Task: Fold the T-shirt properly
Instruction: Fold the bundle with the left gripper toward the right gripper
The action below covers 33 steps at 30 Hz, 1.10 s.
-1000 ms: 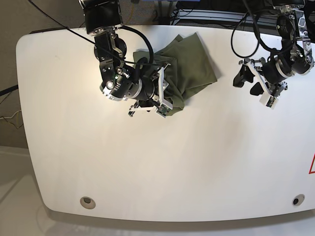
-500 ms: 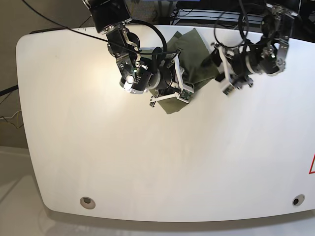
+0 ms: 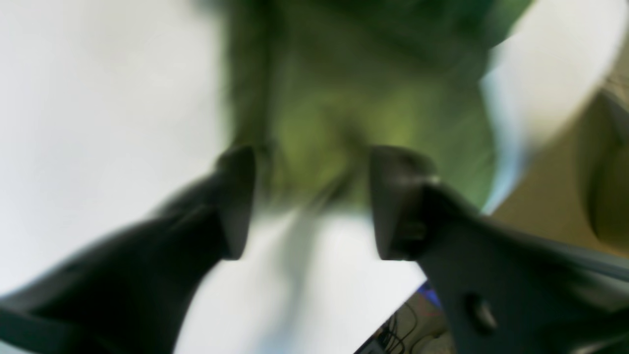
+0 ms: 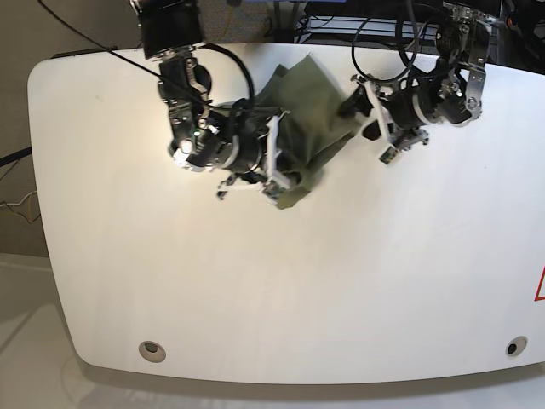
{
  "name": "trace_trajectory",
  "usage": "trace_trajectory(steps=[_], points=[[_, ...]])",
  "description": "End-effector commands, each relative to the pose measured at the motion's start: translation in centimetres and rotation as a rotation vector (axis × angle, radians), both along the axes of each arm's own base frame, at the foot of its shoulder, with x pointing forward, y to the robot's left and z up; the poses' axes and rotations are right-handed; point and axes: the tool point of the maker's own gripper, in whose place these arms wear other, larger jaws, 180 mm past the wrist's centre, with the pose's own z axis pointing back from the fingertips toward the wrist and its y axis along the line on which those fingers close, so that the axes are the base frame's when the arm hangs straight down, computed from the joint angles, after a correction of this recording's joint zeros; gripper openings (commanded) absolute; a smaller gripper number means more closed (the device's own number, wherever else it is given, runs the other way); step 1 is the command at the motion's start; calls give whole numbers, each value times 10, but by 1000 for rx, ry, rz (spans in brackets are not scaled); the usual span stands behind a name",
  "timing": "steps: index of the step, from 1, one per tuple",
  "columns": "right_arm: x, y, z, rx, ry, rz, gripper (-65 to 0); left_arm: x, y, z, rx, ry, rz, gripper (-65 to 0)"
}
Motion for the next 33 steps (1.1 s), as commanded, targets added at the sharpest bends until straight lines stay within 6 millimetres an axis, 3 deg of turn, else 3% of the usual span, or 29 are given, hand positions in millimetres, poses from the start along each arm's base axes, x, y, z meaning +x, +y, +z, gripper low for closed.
trace_trajectory(steps=[1,2,6,10,12,20,22,26,28,33], points=[[7,7,13,36,-37,5,-594,10,22,15,28,-41,67,-251],[6,6,13,38,-36,1,-604,12,38,19,47,-45,120,-238],[6,15,18,46,-43,16,-631,17,68,32,80,-76,210,-245],[10,23,25,68,-60,22,-649,18,79,39,82,-92,240,-248],[16,36,27,95,-53,21,-650,19,69,44,52,-102,213,-238],[33,48,29,126,-49,17,-650,7,29,42,-68,-58,105,-245],[42,56,33,145,-57,39,-650,5,13,44,-86,-75,32,-317],[41,58,35,135,-57,59,-650,7,0,38,-73,-113,-21,-601],[40,59,35,133,-55,67,-650,6,-6,31,-56,-117,-49,-650],[35,60,35,105,-71,85,-617,-2,-21,14,-41,-71,-96,-626]])
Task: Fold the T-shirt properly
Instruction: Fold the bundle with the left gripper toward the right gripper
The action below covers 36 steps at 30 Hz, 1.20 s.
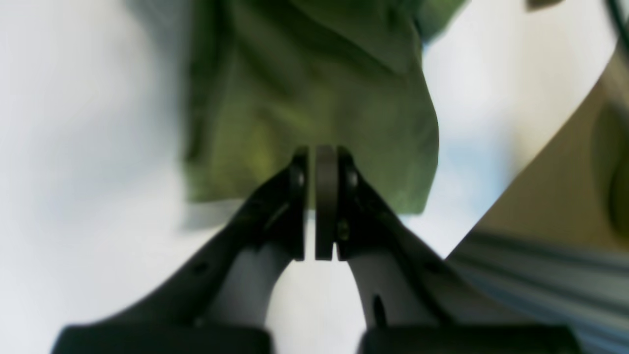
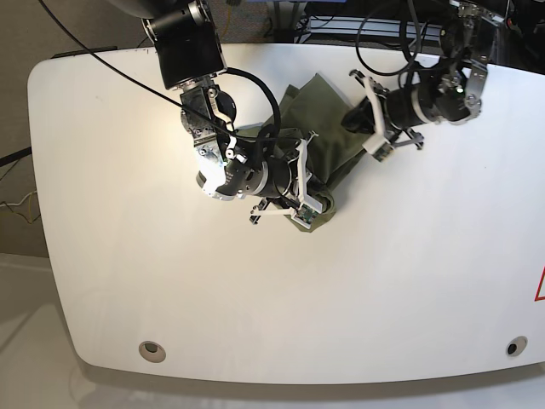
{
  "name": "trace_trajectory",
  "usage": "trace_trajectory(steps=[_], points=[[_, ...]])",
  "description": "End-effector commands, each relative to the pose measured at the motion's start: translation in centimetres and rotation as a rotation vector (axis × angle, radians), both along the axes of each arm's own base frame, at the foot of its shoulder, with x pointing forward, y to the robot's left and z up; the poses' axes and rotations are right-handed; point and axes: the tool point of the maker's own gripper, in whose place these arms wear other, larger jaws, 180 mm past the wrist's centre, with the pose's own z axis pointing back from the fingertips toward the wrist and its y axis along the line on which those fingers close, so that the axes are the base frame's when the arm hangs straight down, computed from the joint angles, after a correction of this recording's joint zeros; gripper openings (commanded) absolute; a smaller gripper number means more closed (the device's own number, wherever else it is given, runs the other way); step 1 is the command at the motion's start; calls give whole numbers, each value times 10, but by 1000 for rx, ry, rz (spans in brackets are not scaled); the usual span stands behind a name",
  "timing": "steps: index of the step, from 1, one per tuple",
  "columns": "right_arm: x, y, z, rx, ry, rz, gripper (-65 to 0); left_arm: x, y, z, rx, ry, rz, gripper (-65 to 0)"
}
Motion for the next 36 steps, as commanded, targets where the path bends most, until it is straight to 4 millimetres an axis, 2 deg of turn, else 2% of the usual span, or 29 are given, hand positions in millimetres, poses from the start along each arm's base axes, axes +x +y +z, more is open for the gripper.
trace_trajectory(steps=[1,5,11,19,23,29,31,33,36], points=[[2,5,15,3,-65,16,-597,-3,-10,-5,-24,34,-14,-597],[0,3,11,-57,-99,36,-463,1,-5,-6,-20,52,-2,-430],[-7,3,-8,-223,-167,97,-246,-2,0,-11,-20,85,8,-328],[-5,8,11,-217,-233,88,-231,2,8,-7,-25,79,35,-315],[-5,14,25,-170,-254,86,-267,2,7,0,-59,71,46,-286],[-1,14,24,-134,-218,59,-484,1,16,2,-91,85,93,-273],[9,1,14,-153,-190,19,-571,0,19,0,-112,83,116,-317],[11,-2,7,-156,-166,8,-568,2,24,-1,-109,62,138,-365],[12,-7,-4,-159,-127,-5,-582,8,29,-2,-105,29,167,-477]])
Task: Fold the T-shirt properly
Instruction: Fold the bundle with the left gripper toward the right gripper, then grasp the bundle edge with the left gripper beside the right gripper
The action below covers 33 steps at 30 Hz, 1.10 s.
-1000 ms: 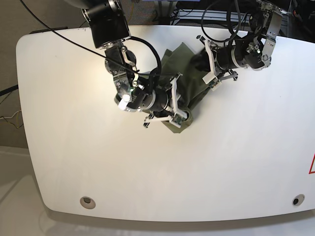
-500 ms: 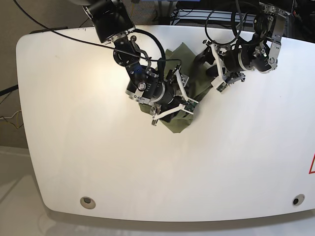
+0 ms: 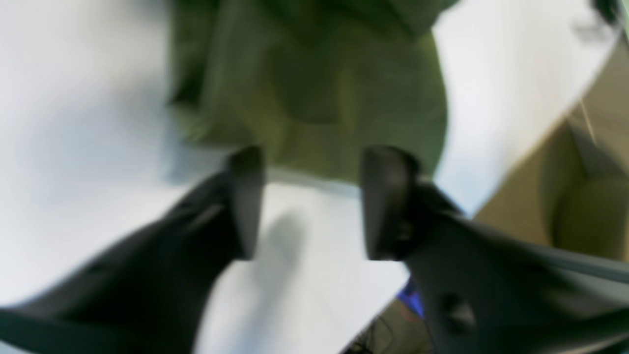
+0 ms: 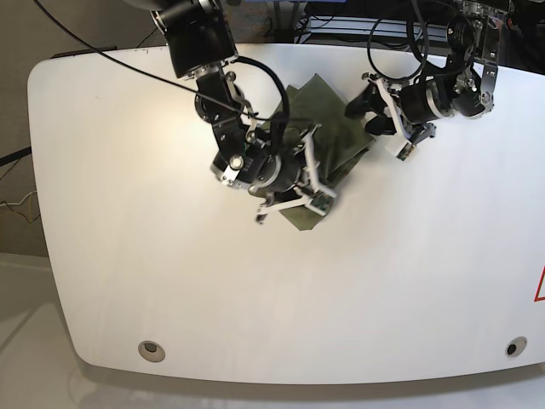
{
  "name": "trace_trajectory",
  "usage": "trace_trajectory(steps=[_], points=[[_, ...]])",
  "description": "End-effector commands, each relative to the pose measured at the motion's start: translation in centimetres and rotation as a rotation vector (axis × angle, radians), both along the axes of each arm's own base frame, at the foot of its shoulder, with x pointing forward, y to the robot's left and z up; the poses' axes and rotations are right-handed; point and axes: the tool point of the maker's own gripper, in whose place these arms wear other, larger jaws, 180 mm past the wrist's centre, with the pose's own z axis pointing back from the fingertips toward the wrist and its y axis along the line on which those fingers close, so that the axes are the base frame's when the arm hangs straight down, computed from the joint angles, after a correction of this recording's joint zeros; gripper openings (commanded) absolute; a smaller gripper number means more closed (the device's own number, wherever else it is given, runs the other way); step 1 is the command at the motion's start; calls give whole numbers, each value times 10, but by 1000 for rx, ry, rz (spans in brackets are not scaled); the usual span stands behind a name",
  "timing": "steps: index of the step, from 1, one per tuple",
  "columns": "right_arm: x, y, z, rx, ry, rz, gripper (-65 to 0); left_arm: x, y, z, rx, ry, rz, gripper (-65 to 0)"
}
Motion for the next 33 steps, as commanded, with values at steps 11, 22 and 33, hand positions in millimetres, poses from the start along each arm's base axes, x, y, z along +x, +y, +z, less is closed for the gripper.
trace_trajectory(steps=[11,22,33], points=[[7,-7,-9,110,102,-63,-650,18,6,-28,76,-24,43,-650],[11,-30,35,163,-13,-112,-619,31,-19,-19,102,-52,-70,-402],[-12,-3,69,182,-106,-35,-613,44,-23,-4,71,-78,-115,-252]])
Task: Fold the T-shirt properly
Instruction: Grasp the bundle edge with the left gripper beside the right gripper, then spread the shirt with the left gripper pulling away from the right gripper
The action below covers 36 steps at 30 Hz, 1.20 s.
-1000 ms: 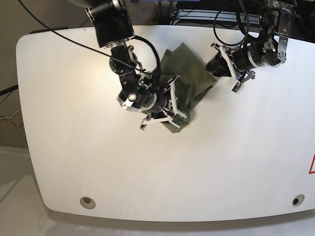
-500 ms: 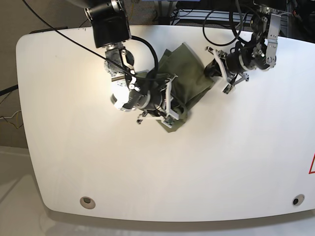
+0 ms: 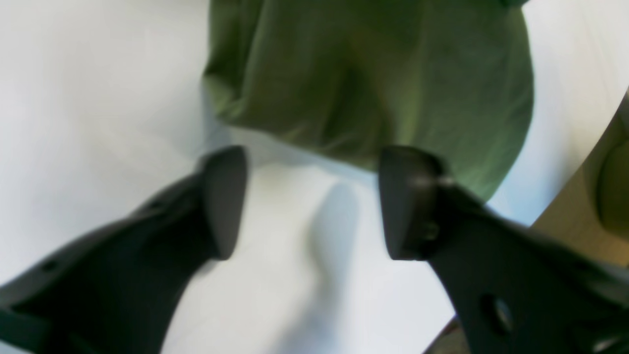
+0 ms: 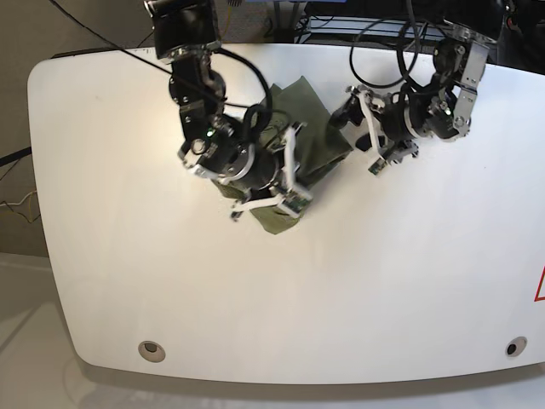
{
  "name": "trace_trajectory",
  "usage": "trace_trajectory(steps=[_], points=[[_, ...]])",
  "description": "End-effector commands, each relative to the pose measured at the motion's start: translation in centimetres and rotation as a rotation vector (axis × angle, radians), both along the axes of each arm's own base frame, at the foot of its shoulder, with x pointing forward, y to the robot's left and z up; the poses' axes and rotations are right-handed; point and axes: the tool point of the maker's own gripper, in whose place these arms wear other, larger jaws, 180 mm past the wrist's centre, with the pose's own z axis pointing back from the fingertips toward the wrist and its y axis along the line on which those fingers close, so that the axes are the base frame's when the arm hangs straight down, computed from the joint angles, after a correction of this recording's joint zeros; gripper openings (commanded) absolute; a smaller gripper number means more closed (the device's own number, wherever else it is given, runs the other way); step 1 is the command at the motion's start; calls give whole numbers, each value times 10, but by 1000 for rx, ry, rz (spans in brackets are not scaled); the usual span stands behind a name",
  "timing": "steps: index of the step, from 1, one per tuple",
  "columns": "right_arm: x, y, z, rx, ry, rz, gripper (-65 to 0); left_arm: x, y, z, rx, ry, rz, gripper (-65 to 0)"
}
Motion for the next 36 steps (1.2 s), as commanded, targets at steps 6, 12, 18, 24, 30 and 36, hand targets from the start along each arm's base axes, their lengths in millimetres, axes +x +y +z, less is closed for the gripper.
trace_trajectory(steps=[6,12,18,24,30,36], points=[[-5,34,8,18,-17,75,-612,18,4,17,-11,-72,-32,-258],[-4,41,6,4,-11,80,-618,22,8,22,-11,-107,-29,-430],[9,53,24,57,-47,93,-599,46,27,61,0,-235,30,-650],[18,65,45,113,-84,114,-527,59,43,97,0,-338,77,-650],[17,66,44,138,-72,102,-516,65,71,107,-8,-350,165,-606],[10,68,40,137,-61,112,-480,71,109,104,43,-328,270,-359]])
